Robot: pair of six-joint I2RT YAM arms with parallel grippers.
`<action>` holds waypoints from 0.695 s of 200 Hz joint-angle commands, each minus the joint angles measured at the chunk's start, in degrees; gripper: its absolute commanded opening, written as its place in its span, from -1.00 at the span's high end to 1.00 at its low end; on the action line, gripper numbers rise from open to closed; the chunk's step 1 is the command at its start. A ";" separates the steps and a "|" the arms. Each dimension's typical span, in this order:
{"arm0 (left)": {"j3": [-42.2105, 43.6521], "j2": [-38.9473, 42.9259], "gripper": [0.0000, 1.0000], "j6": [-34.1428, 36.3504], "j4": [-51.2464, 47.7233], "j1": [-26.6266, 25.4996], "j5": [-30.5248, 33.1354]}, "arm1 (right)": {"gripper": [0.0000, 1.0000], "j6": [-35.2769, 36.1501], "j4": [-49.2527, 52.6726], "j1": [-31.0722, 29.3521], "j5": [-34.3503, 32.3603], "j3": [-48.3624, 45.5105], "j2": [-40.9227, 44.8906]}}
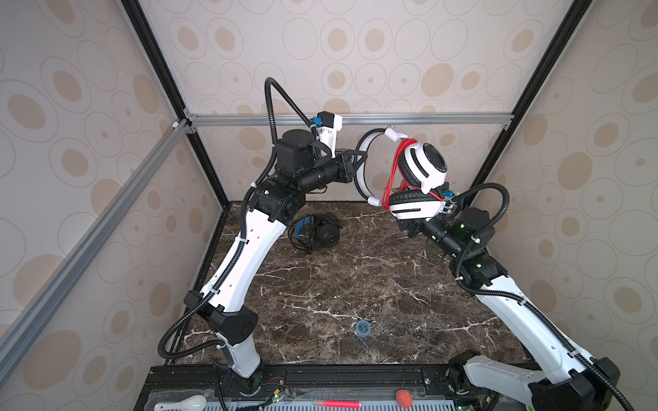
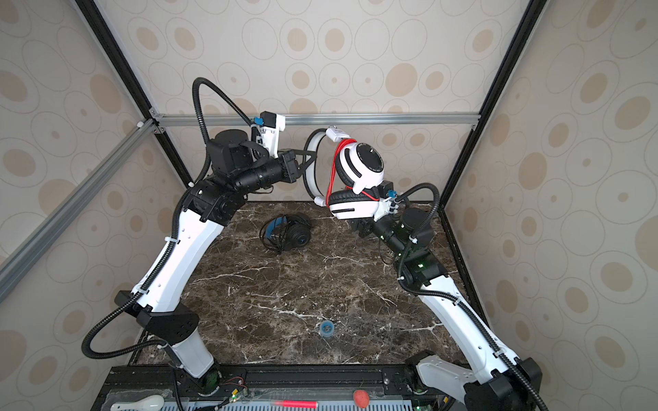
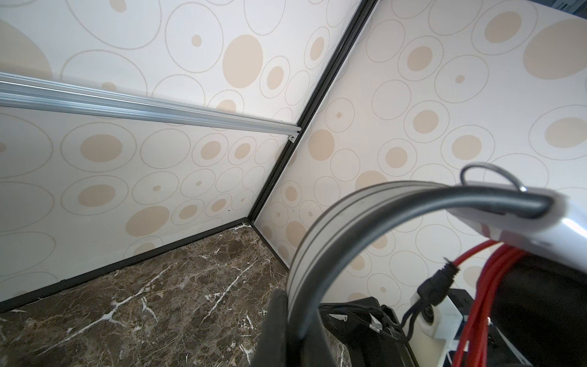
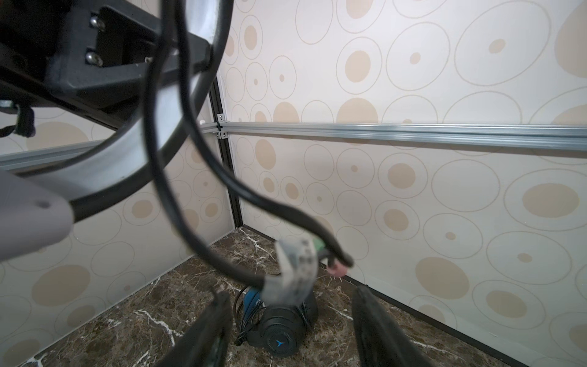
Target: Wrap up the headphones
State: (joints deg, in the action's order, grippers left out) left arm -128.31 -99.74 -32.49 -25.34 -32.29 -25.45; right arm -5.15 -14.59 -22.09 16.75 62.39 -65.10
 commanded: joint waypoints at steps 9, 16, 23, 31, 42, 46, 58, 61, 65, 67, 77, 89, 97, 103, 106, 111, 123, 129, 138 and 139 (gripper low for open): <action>-2.13 1.00 1.00 -2.93 4.75 -0.67 -0.76 | -0.17 -1.02 -4.44 0.39 1.39 2.95 -1.33; -2.12 0.97 1.00 -2.94 4.75 -0.76 -0.79 | -0.15 -1.12 -4.74 0.44 1.44 3.00 -1.61; -2.14 0.96 1.00 -3.07 4.72 -0.90 -0.74 | -0.14 -1.33 -5.11 0.45 1.30 3.00 -1.83; -2.12 0.96 1.00 -3.10 4.81 -0.93 -0.74 | -0.09 -1.56 -5.31 0.47 1.36 3.09 -1.95; -2.14 0.96 1.00 -3.19 4.96 -0.94 -0.59 | 0.11 -1.59 -5.34 0.54 2.09 3.32 -2.29; -2.13 0.96 1.00 -3.26 4.95 -1.01 -0.44 | 0.19 -1.58 -5.29 0.49 2.41 3.39 -2.38; -1.98 1.04 1.00 -3.32 4.86 -0.97 0.16 | 0.42 -1.49 -4.75 0.47 3.01 3.35 -2.33; -1.93 1.11 1.00 -3.36 4.93 -1.01 0.26 | 0.48 -1.37 -4.63 0.49 3.17 3.31 -2.29; -1.76 1.17 1.00 -3.46 5.03 -1.02 0.38 | 0.55 -1.37 -4.45 0.47 3.14 3.20 -2.18; -1.68 1.21 1.00 -3.52 5.08 -1.02 0.53 | 0.58 -1.34 -4.28 0.47 3.12 3.11 -2.08; -1.03 1.42 1.00 -4.08 5.67 -1.01 1.36 | 0.70 -1.54 -3.83 0.50 2.79 2.62 -1.73; 0.43 2.02 1.00 -5.25 7.39 -1.02 2.56 | 0.80 -1.70 -3.20 0.47 2.60 1.70 -1.03; 1.90 2.63 1.00 -6.36 9.30 -0.95 3.39 | 0.83 -1.97 -2.83 0.51 2.45 0.98 -0.57; 3.20 3.15 1.00 -7.62 11.35 -0.99 3.94 | 0.83 -2.34 -2.62 0.54 2.38 0.45 -0.17; 4.13 3.43 1.00 -8.33 12.63 -0.97 4.20 | 0.83 -2.49 -2.59 0.49 2.15 0.06 0.09; 5.38 3.81 1.00 -9.46 14.57 -1.02 4.31 | 0.83 -2.94 -2.60 0.48 2.00 -0.50 0.43; 7.17 4.38 1.00 -11.38 18.35 -0.96 4.75 | 0.82 -3.49 -2.86 0.53 1.37 -1.78 1.41; 7.21 4.31 1.00 -11.94 19.18 -0.97 4.92 | 0.81 -3.59 -2.79 0.49 1.28 -2.16 1.81; 6.66 3.85 1.00 -12.27 19.47 -1.06 4.85 | 0.81 -3.65 -2.52 0.48 1.17 -2.39 2.23; 6.58 3.81 1.00 -12.30 19.55 -1.04 4.83 | 0.81 -3.69 -2.54 0.52 1.09 -2.46 2.24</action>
State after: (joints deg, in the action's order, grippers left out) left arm -120.55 -98.50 -38.20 -16.80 -32.91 -21.85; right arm -7.57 -17.02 -21.78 18.26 61.21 -64.97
